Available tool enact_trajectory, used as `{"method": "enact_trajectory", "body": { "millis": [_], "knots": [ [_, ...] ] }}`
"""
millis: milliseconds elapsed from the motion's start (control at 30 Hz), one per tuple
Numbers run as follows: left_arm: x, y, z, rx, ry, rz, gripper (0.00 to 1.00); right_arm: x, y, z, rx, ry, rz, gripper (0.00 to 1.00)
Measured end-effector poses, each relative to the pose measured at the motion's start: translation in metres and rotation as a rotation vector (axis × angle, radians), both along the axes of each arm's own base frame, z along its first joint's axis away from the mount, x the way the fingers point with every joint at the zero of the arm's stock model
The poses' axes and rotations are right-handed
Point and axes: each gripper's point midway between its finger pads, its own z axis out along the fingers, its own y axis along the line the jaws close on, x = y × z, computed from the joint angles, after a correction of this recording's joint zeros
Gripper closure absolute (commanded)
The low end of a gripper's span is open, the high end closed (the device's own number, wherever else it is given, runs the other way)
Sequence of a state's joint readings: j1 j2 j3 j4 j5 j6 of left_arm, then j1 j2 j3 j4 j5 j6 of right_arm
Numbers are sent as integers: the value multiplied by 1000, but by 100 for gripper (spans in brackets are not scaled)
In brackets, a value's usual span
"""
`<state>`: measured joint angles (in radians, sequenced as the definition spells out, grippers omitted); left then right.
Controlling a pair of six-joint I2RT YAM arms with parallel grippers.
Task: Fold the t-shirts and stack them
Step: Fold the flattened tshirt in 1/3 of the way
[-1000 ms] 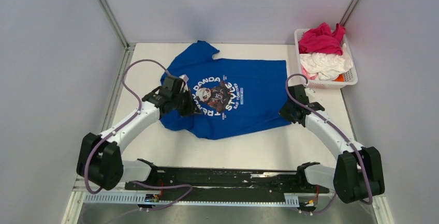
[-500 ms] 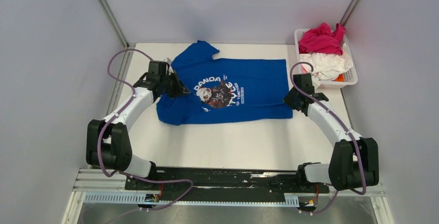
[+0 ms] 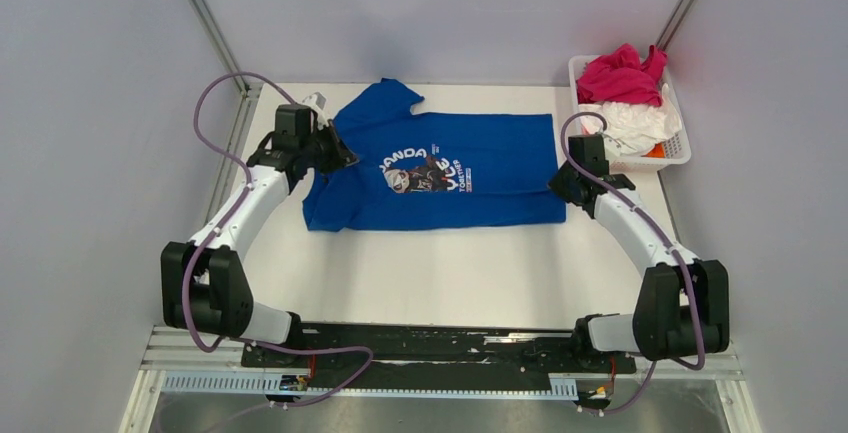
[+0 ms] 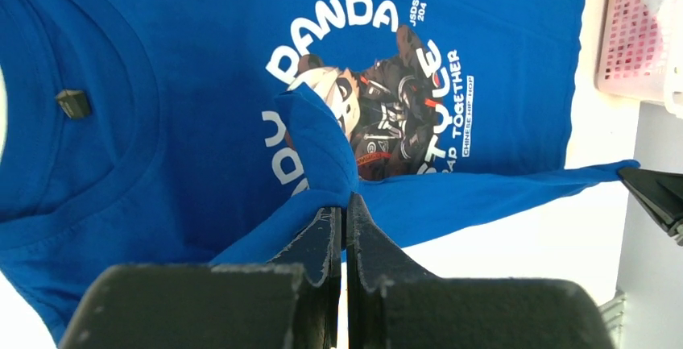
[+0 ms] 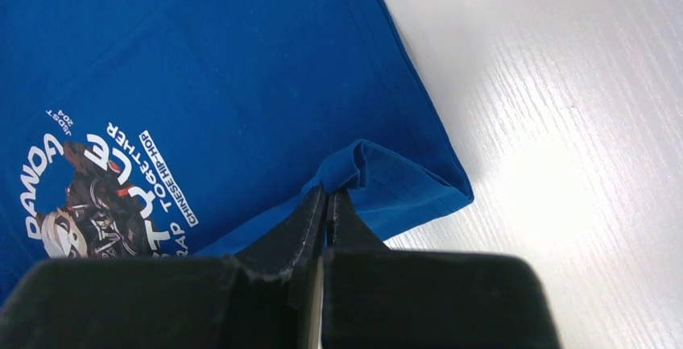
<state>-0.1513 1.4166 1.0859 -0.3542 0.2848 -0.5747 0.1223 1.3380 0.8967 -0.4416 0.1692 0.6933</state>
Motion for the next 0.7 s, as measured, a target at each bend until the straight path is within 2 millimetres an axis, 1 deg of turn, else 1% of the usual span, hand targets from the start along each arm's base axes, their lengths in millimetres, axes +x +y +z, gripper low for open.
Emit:
{"method": "enact_trajectory", "body": {
  "millis": [100,167,267,333,433,467,500,533,567,600,633,667,700],
  "knots": [
    [4,2,4,18,-22,-8,100,5,-1,2,2,-11,-4,100],
    [11,4,8,33,-43,-17,99,10,-1,4,5,-20,-4,100],
    [27,5,10,60,-72,-43,97,19,-1,6,7,-34,-8,100],
    [41,4,9,78,-82,-73,96,23,-2,5,9,-39,-11,100],
    [69,3,-2,104,-83,-123,89,32,-3,2,9,-34,-17,100],
    [77,3,-8,111,-73,-137,88,36,-4,-1,9,-29,-19,100],
    [85,3,-16,118,-60,-153,84,39,-5,-4,9,-21,-18,99],
    [91,5,-24,124,-44,-162,83,45,-6,-8,11,-10,-17,97],
    [97,6,-31,129,-21,-170,77,51,-7,-12,12,-1,-18,90],
    [107,7,-41,135,5,-178,69,57,-9,-17,12,10,-21,76],
    [116,8,-49,142,20,-182,42,63,-11,-21,11,21,-25,56],
    [123,10,-56,149,38,-184,27,68,-13,-24,11,30,-31,38],
    [131,10,-62,153,55,-187,7,76,-16,-27,3,38,-30,27]
  ]
}}
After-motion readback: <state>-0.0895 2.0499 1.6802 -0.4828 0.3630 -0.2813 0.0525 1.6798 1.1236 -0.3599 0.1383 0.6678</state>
